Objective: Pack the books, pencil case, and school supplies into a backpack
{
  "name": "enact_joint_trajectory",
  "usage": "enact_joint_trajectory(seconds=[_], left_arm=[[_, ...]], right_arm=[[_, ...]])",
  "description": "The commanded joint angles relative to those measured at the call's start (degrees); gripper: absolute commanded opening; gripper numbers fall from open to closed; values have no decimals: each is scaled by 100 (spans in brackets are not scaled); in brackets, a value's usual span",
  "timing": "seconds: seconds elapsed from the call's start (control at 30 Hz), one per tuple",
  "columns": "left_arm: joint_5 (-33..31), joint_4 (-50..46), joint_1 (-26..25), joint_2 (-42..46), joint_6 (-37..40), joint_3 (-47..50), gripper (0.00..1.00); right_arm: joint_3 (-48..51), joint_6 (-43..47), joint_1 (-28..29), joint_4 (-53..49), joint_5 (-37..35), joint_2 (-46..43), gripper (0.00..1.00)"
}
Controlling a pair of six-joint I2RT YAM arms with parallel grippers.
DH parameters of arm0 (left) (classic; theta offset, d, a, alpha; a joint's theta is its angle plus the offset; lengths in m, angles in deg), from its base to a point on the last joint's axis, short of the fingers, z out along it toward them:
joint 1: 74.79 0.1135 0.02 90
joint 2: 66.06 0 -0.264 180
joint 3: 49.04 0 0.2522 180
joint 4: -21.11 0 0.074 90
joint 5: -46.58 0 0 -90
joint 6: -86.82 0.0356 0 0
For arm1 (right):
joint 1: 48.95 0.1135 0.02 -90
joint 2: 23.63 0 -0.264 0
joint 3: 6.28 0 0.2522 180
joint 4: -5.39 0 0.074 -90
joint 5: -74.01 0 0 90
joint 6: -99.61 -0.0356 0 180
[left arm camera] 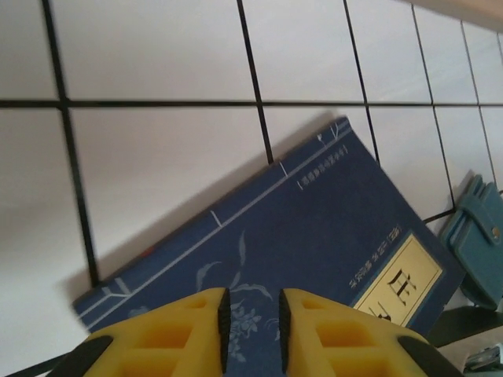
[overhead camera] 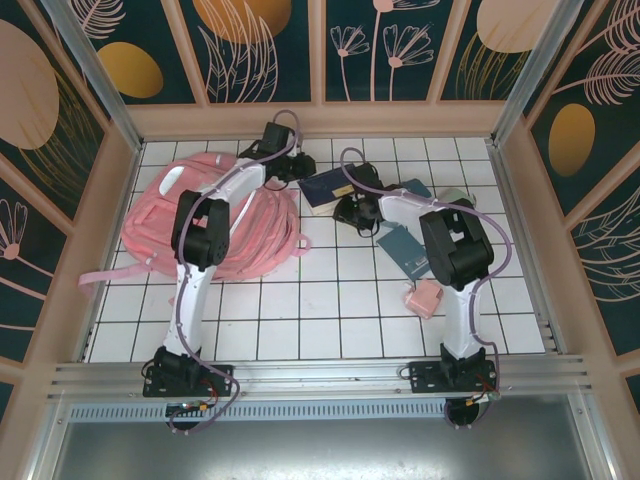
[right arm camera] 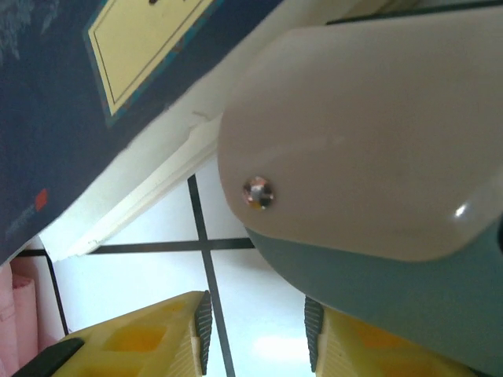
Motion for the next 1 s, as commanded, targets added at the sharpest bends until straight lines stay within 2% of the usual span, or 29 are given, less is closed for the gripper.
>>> enact_joint_trajectory(seconds=[0.0, 0.17, 0.37, 0.53, 0.7, 0.8, 0.87, 0.97], left_arm=[[212, -128, -147, -168, 4, 2, 21], [107, -19, -273, 39, -238, 980, 13], [102, 766, -437, 842, -929, 2618, 10], [272, 1437, -781, 1353, -1544, 3475, 9], [394, 1877, -1246, 1637, -2054, 3910, 9], [321, 1881, -1334, 1838, -2161, 3969, 10], [107, 1632, -1326, 2002, -2009, 3840, 10], [-220, 1092, -1280, 2152, -1719, 3455, 14]], right_arm=[[98, -140, -35, 161, -176, -289, 40], [160, -327, -149, 304, 42, -281, 41], [952, -962, -416, 1356, 873, -491, 53], [1310, -1329, -495, 1830, 1015, -556, 54], [1347, -1363, -494, 1871, 905, -525, 51], [1342, -1301, -496, 1867, 869, -467, 45], [1334, -1244, -496, 1853, 846, -408, 40], [1291, -1111, -471, 1776, 824, -314, 38]])
